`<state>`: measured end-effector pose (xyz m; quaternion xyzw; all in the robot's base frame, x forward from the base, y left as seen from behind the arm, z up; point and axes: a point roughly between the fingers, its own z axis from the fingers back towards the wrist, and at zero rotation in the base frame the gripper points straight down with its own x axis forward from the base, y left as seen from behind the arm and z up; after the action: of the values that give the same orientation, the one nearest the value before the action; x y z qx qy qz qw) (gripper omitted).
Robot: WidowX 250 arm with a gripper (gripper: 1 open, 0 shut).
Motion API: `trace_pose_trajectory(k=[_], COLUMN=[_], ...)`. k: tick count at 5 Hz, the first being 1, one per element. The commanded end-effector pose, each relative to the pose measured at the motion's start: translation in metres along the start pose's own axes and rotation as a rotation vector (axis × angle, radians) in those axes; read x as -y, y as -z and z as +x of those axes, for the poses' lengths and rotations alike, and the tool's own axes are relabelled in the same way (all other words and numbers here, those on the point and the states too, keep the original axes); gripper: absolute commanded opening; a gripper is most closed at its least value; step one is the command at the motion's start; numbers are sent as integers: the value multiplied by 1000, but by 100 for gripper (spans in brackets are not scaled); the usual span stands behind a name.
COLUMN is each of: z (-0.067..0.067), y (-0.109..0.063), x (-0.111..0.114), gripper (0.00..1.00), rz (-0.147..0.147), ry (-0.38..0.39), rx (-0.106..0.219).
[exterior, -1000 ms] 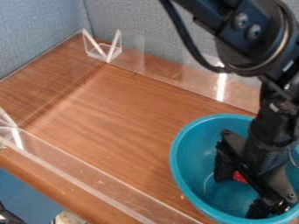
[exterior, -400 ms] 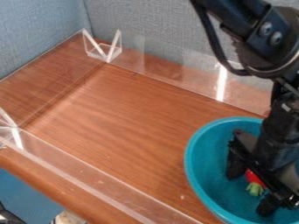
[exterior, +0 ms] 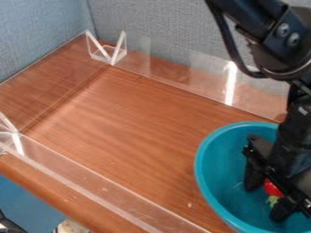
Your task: Put the strawberry in the blue bowl
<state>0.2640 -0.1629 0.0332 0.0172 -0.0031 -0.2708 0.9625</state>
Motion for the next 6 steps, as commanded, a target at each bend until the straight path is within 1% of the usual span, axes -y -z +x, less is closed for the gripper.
trace_pose_trajectory(k=[1, 4, 6], z=[4, -4, -9], y=[-5, -25, -30], x=[-2, -4, -8], gripper=[0, 0, 0], rz=[21, 116, 157], ry=[-6, 15, 22], rx=[13, -5, -31])
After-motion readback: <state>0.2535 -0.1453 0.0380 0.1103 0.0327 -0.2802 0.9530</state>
